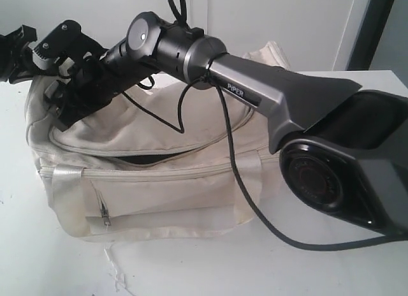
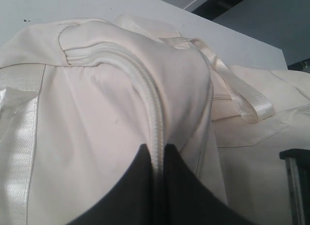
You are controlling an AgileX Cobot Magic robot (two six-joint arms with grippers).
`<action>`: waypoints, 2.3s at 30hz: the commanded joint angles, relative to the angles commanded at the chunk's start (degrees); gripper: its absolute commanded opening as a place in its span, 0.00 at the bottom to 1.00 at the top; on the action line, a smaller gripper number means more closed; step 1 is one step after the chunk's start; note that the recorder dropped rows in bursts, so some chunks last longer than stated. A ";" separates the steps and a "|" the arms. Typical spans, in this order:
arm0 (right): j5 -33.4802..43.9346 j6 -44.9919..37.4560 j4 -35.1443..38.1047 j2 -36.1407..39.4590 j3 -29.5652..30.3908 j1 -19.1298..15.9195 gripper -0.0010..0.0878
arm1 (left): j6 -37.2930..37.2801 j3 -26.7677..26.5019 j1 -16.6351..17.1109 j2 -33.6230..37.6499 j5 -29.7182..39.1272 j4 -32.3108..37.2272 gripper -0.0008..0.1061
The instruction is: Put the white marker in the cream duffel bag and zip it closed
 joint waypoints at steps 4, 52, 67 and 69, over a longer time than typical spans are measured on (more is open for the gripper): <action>1.56 0.27 -0.39 -0.25 0.00 0.00 0.01 | 0.00 0.00 0.00 0.00 -0.10 0.00 0.01; -7.77 -15.86 -0.21 4.23 0.00 0.74 0.01 | 0.28 0.00 0.00 0.00 0.29 0.00 0.01; 3.89 -3.66 4.24 -1.02 0.00 0.88 0.58 | 0.93 0.00 0.00 0.00 0.63 -1.35 0.01; 2.89 -3.66 3.77 -2.35 0.00 1.07 0.54 | 0.93 0.00 0.00 0.00 0.63 -1.35 0.01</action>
